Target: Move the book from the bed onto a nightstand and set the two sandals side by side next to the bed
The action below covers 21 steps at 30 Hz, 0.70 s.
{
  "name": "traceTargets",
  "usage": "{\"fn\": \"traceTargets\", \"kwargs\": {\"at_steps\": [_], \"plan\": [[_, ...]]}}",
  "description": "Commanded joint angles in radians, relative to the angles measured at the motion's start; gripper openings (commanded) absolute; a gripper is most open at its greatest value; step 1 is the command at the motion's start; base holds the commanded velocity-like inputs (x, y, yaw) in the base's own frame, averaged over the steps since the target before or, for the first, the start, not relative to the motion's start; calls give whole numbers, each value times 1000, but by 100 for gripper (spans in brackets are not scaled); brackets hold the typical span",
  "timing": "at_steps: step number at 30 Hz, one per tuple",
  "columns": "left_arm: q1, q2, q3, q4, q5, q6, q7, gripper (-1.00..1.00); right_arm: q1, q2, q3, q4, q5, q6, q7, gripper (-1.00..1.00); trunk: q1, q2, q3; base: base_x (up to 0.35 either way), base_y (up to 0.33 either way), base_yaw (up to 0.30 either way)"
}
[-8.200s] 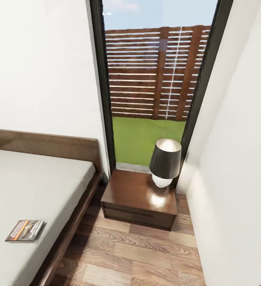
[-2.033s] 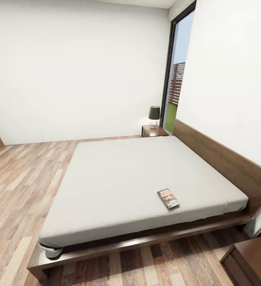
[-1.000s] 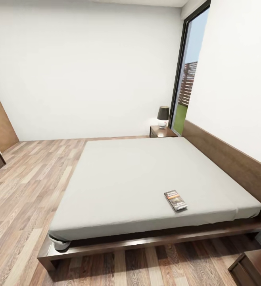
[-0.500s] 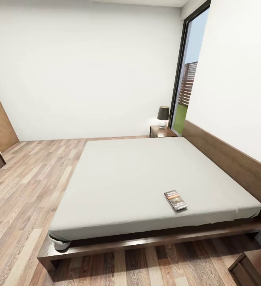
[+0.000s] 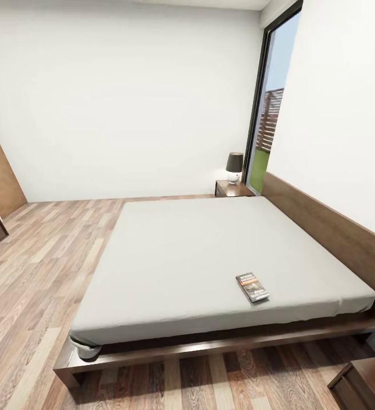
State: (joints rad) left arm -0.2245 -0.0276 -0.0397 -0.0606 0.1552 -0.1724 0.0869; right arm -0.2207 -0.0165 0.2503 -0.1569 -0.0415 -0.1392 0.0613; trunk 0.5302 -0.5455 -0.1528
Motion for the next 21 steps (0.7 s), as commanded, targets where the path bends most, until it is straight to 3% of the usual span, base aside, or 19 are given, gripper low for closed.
{"fn": "traceTargets", "kwargs": {"at_steps": [1, 13, 21], "plan": [[0, 0, -5, 1, 9, -7, 2, -100, -1, -1, 5, 1, -4, -4, 3, -100, 0, -1, -2, 0, 0, 0], [1, 0, -4, 0, 10, -14, -1, -100, -1, -2, 7, 1, -4, -5, 3, -100, 0, -1, -2, 0, 0, 0], [1, 0, -3, -1, 10, -15, -1, -100, -1, -3, 7, 1, -4, -6, 3, -100, 31, -57, -27, 0, 0, 0]]}}
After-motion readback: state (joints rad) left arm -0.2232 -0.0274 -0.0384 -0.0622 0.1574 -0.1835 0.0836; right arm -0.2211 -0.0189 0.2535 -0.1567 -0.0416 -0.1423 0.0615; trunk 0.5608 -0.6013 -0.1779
